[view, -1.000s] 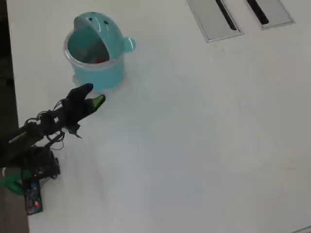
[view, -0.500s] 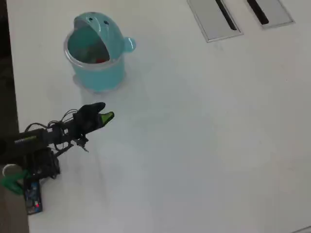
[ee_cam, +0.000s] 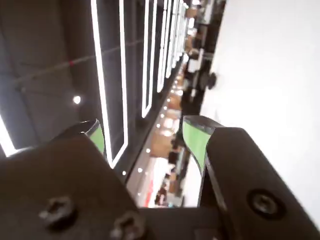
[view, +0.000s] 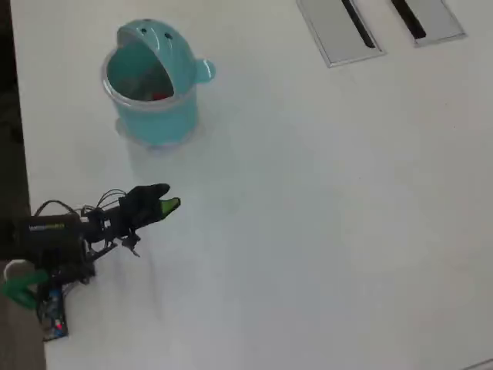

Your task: Grasp RGB lego blocks and put them in the bin one by one.

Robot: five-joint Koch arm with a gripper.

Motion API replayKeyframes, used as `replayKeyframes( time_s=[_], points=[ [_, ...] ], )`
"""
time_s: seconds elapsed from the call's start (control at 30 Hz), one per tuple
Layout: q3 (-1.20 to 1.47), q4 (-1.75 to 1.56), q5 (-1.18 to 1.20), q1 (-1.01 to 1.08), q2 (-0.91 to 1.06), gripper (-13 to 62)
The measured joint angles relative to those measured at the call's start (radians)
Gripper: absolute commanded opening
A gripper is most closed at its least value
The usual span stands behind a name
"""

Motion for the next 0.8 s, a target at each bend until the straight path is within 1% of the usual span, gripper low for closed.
replayKeyframes(
  time_s=[0.3,0.7,0.8],
  points=[
    [0.137,-0.121,0.017,0.0,0.0,29.4],
    [0.383,-0.302,0.026,-0.014,0.0,29.4],
    [0.407,-0.327,0.031,-0.021,0.0,29.4]
  ],
)
